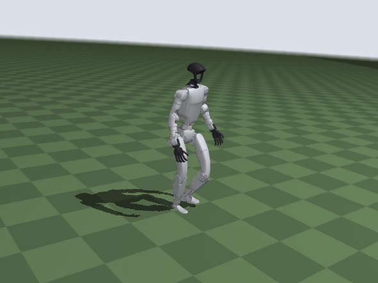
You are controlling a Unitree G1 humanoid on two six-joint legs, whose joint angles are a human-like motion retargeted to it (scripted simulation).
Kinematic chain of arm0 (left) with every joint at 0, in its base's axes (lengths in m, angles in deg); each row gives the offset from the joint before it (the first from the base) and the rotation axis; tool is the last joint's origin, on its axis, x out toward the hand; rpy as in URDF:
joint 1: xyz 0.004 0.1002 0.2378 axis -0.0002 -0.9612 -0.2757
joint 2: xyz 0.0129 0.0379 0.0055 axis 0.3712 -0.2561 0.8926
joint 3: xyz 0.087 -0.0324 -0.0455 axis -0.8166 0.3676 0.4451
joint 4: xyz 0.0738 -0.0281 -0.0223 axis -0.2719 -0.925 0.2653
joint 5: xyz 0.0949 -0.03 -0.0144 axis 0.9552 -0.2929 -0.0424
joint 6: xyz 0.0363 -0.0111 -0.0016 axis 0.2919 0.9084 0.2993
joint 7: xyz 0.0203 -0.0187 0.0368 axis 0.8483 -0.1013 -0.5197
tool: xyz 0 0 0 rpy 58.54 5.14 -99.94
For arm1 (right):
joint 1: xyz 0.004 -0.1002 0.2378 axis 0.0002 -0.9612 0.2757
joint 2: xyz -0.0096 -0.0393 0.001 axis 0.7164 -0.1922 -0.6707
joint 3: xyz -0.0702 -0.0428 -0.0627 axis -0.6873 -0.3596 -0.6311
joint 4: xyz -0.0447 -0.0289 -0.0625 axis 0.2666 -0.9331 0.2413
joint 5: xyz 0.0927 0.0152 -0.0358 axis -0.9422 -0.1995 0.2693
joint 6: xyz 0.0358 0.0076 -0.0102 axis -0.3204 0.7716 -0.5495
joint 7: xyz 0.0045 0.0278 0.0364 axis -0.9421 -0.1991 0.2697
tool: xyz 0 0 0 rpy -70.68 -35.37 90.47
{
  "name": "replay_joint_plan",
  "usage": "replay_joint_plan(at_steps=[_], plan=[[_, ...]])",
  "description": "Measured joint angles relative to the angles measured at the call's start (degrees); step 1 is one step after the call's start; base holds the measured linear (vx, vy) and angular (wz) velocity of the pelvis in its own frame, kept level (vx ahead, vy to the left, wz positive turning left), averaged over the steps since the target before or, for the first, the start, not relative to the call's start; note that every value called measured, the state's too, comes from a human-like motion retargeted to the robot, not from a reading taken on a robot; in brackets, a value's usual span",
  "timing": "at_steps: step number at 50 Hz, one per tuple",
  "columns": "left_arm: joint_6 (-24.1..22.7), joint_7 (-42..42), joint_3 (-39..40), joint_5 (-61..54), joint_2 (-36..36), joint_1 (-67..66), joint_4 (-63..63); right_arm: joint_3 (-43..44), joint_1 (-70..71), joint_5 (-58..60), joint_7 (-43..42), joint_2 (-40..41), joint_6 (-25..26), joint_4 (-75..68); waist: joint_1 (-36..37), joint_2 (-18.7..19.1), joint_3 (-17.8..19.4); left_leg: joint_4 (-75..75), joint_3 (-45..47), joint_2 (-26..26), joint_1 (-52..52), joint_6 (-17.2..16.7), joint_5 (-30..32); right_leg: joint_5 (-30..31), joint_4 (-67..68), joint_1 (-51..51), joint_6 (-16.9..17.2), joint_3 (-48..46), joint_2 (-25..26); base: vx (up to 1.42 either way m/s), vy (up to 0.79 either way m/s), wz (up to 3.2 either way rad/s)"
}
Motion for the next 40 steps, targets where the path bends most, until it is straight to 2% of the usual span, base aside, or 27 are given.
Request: replay_joint_plan(at_steps=[7,16,18,20,23,25,30,40], plan=[[-0.11,0.34,-4.74,1.10,-1.57,-0.25,3.62,-1.36,2.61,1.03,-1.53,-0.91,-0.29,3.06,-1.18,1.45,-0.09,-2.94,0.00,-0.57,-0.68,0.03,-1.04,1.35,-2.49,0.36,0.74,-0.33,0.50,0.00,-0.01,-0.07],[-1.58,0.08,-11.32,1.30,-1.08,-0.96,17.45,-4.65,5.61,1.51,-4.06,-1.70,-1.99,12.18,-4.56,0.84,-0.91,-12.41,2.07,-2.51,1.85,-0.37,-0.44,1.83,-3.13,-0.56,1.37,-2.03,-2.12,0.00,0.00,0.00],[-2.34,0.55,-12.62,1.20,-0.75,-1.35,21.61,-5.34,5.93,1.43,-4.48,-1.85,-2.77,15.30,-4.90,1.34,-0.98,-12.35,2.28,-1.83,1.86,-0.78,-0.77,1.56,-1.87,-1.13,1.34,-2.70,-1.95,0.00,0.00,0.00],[-2.02,1.19,-13.54,0.74,0.18,-2.13,28.35,-5.59,6.19,0.95,-4.72,-2.35,-2.87,20.41,-5.68,0.36,-1.27,-16.52,2.86,-3.19,3.50,-0.66,0.44,3.46,-6.89,1.12,1.64,-2.88,-2.88,0.07,0.03,0.15],[-3.37,2.48,-14.98,0.45,0.83,-2.60,35.47,-6.41,6.55,0.63,-5.19,-2.43,-4.43,26.61,-6.01,1.32,-1.20,-15.07,3.20,-1.60,3.29,-1.28,-0.33,3.26,-5.26,0.70,1.65,-3.72,-2.15,0.00,0.00,0.00],[-2.88,3.45,-15.39,-0.19,1.92,-3.27,42.53,-6.43,6.52,-0.10,-5.36,-2.90,-4.29,33.08,-6.65,0.38,-1.44,-18.89,3.91,-2.77,4.96,-1.24,0.77,5.45,-10.84,3.30,1.99,-3.64,-2.80,0.07,0.04,0.04],[-4.48,4.42,-16.47,-0.57,2.60,-3.29,51.95,-7.44,7.29,-0.63,-6.47,-2.57,-6.34,43.67,-7.26,1.88,-1.57,-17.29,4.56,-0.68,5.03,-2.34,-0.10,5.42,-8.96,2.95,1.99,-4.03,-1.73,0.00,0.01,-0.04],[-3.88,4.13,-16.90,1.66,2.04,-3.43,59.08,-8.28,7.68,-0.53,-7.49,-1.18,-6.43,56.26,-9.06,1.97,-1.55,-20.48,6.83,-1.10,7.39,-3.38,0.66,4.15,-4.89,1.36,1.80,-2.93,-3.04,0.00,0.00,0.00]])
